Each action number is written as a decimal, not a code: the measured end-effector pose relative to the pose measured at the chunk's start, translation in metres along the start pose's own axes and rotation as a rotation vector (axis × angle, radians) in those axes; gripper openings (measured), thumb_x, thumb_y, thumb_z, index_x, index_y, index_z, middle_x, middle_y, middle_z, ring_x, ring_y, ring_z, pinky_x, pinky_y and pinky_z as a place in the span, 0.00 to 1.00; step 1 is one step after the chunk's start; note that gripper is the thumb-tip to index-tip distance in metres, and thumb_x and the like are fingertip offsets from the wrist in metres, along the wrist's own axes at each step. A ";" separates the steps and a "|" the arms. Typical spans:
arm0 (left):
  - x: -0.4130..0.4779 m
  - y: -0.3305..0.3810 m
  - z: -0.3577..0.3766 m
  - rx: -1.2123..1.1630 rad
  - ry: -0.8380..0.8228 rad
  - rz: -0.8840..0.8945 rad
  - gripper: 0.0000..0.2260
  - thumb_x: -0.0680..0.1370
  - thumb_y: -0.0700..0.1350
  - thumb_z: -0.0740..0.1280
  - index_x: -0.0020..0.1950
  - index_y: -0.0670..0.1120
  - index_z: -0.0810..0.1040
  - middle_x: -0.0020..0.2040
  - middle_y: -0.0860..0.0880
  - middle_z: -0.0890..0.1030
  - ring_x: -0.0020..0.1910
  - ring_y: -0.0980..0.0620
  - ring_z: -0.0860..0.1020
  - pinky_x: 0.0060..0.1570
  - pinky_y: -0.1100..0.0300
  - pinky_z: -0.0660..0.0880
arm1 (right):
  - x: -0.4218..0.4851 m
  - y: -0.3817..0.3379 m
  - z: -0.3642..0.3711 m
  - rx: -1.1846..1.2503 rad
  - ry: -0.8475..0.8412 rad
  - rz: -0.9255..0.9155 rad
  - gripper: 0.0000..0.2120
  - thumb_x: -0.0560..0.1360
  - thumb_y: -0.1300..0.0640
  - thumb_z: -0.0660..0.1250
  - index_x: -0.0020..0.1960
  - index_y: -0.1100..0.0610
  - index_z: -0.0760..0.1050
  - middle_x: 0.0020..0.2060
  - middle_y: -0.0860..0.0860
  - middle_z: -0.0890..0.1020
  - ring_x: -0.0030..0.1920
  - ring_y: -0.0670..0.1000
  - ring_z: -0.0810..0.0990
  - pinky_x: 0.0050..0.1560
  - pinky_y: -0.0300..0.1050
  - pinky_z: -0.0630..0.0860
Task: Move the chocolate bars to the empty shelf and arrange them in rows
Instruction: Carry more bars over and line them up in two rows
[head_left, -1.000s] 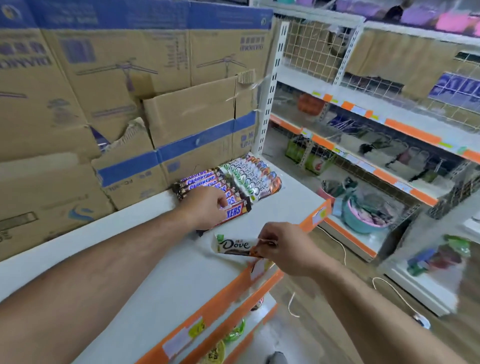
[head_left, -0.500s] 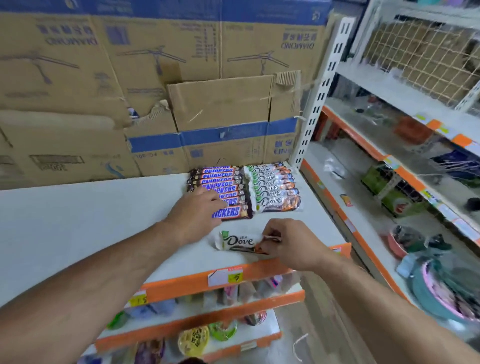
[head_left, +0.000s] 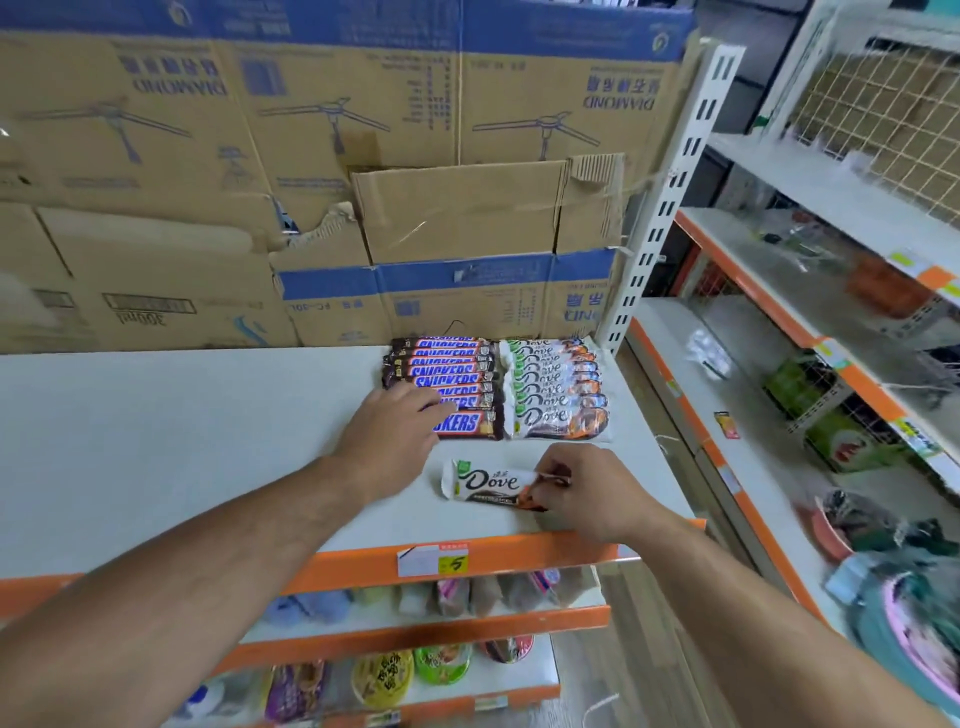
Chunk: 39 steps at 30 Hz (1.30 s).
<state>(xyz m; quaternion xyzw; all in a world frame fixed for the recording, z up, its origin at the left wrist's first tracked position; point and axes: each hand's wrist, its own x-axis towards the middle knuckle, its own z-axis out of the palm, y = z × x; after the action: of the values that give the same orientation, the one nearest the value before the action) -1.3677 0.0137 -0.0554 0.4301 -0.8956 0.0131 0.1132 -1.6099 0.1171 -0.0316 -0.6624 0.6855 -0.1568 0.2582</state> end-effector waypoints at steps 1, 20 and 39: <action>-0.004 0.003 -0.002 -0.020 0.036 -0.010 0.19 0.79 0.47 0.64 0.70 0.51 0.73 0.67 0.52 0.74 0.66 0.48 0.69 0.64 0.51 0.65 | 0.002 0.003 -0.002 0.000 0.009 0.012 0.07 0.71 0.54 0.70 0.39 0.46 0.74 0.35 0.41 0.78 0.38 0.43 0.75 0.34 0.35 0.67; -0.039 0.014 0.014 -0.316 0.024 0.136 0.16 0.73 0.55 0.67 0.58 0.53 0.82 0.61 0.54 0.79 0.60 0.50 0.74 0.61 0.49 0.71 | 0.023 0.021 0.002 -0.507 0.408 -0.090 0.15 0.70 0.47 0.68 0.54 0.52 0.79 0.50 0.52 0.79 0.52 0.59 0.75 0.45 0.50 0.71; -0.037 0.015 0.017 -0.292 0.036 0.133 0.15 0.73 0.54 0.68 0.58 0.53 0.82 0.61 0.56 0.79 0.60 0.51 0.74 0.61 0.51 0.70 | 0.049 0.017 0.006 -0.482 0.357 0.057 0.13 0.73 0.53 0.62 0.57 0.51 0.73 0.51 0.53 0.75 0.56 0.58 0.69 0.35 0.45 0.65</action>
<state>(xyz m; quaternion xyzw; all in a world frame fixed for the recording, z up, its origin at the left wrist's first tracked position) -1.3600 0.0495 -0.0789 0.3483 -0.9123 -0.1022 0.1895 -1.6200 0.0702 -0.0528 -0.6470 0.7559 -0.0964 -0.0266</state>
